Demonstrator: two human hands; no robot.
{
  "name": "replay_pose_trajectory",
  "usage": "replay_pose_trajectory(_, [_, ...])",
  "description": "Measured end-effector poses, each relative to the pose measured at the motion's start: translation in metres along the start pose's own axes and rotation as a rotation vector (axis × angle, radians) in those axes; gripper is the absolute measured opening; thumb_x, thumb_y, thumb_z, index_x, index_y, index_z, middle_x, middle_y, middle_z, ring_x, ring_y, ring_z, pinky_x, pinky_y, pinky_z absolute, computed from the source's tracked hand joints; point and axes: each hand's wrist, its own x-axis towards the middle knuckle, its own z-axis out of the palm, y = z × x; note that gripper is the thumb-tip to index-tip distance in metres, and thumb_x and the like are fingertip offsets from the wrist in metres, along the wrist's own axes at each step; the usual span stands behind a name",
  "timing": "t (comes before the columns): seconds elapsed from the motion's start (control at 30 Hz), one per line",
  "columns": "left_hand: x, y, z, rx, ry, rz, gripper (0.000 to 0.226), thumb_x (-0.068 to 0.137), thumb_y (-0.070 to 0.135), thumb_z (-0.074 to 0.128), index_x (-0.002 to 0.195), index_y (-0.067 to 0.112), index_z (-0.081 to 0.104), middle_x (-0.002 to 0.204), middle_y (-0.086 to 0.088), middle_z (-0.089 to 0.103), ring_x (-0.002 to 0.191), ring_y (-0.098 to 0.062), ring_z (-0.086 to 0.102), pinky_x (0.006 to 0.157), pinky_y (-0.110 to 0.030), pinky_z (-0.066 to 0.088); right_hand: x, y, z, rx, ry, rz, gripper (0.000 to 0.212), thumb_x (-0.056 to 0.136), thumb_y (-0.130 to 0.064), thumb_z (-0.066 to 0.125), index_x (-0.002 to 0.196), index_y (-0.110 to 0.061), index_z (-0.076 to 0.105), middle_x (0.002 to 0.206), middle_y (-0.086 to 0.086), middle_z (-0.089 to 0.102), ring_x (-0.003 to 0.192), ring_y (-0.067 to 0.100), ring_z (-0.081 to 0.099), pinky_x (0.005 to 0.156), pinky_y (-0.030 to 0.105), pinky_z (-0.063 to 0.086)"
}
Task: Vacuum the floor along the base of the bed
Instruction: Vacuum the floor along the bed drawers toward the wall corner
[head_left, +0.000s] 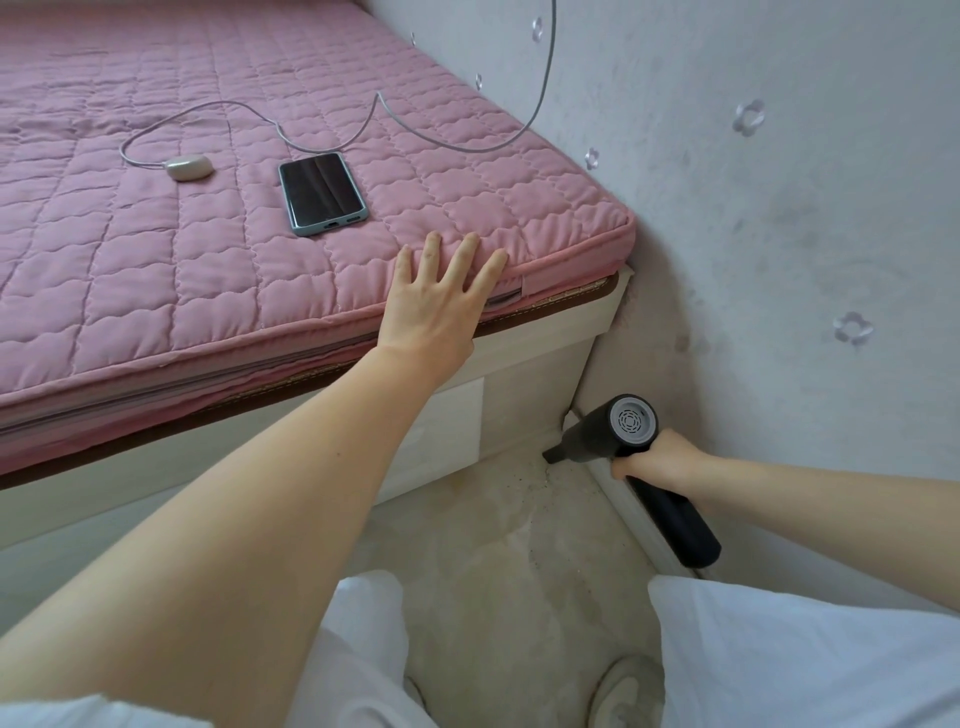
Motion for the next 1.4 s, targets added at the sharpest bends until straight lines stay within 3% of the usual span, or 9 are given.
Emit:
replay_pose_trajectory(0.17, [-0.001, -0.002, 0.000, 0.005, 0.006, 0.007, 0.091, 0.088, 0.031, 0.062, 0.154, 0.026, -0.001, 0.162, -0.008, 0.007, 0.146, -0.041, 0.011, 0.117, -0.055, 0.017, -0.003, -0.004, 0.004, -0.034, -0.027, -0.010, 0.022, 0.067, -0.014, 0.073, 0.086, -0.008, 0.064, 0.087, 0.015, 0.065, 0.083, 0.026, 0.061, 0.071, 0.032, 0.049])
replay_pose_trajectory(0.4, [-0.003, -0.003, 0.000, 0.001, 0.015, 0.019, 0.091, 0.088, 0.030, 0.063, 0.154, 0.026, 0.001, 0.161, -0.008, 0.009, 0.146, -0.041, 0.013, 0.117, -0.054, 0.019, -0.011, -0.012, 0.008, -0.043, -0.048, -0.030, 0.014, 0.073, -0.010, 0.070, 0.079, -0.012, 0.058, 0.080, 0.007, 0.059, 0.075, 0.020, 0.055, 0.067, 0.027, 0.044])
replay_pose_trajectory(0.53, [-0.004, -0.005, 0.000, 0.004, 0.030, 0.028, 0.090, 0.087, 0.029, 0.064, 0.154, 0.026, 0.003, 0.161, -0.009, 0.011, 0.145, -0.041, 0.015, 0.117, -0.054, 0.020, -0.013, -0.012, 0.011, -0.033, -0.065, -0.024, 0.017, 0.072, -0.010, 0.070, 0.086, -0.008, 0.061, 0.080, 0.007, 0.059, 0.075, 0.019, 0.056, 0.065, 0.026, 0.045])
replay_pose_trajectory(0.73, [-0.005, -0.006, 0.000, 0.004, 0.028, 0.032, 0.090, 0.087, 0.028, 0.063, 0.154, 0.026, 0.003, 0.160, -0.009, 0.010, 0.145, -0.041, 0.014, 0.117, -0.053, 0.020, -0.014, -0.013, 0.016, -0.002, -0.102, -0.029, 0.030, 0.070, -0.013, 0.072, 0.098, -0.010, 0.064, 0.100, 0.013, 0.066, 0.095, 0.025, 0.062, 0.085, 0.037, 0.052])
replay_pose_trajectory(1.0, [-0.007, -0.008, -0.001, -0.005, 0.028, 0.041, 0.089, 0.088, 0.028, 0.062, 0.154, 0.026, 0.003, 0.160, -0.009, 0.010, 0.145, -0.041, 0.014, 0.117, -0.053, 0.019, -0.026, -0.020, 0.024, -0.001, -0.131, -0.055, 0.016, 0.072, -0.010, 0.071, 0.080, -0.016, 0.059, 0.082, 0.004, 0.060, 0.075, 0.015, 0.056, 0.061, 0.023, 0.043])
replay_pose_trajectory(1.4, [-0.009, -0.009, -0.002, -0.006, 0.026, 0.045, 0.085, 0.092, 0.028, 0.058, 0.155, 0.026, 0.000, 0.162, -0.009, 0.007, 0.146, -0.041, 0.011, 0.119, -0.052, 0.017, -0.030, -0.020, 0.029, 0.006, -0.175, -0.118, 0.019, 0.072, -0.006, 0.071, 0.083, -0.019, 0.062, 0.084, 0.002, 0.063, 0.083, 0.017, 0.059, 0.066, 0.023, 0.046])
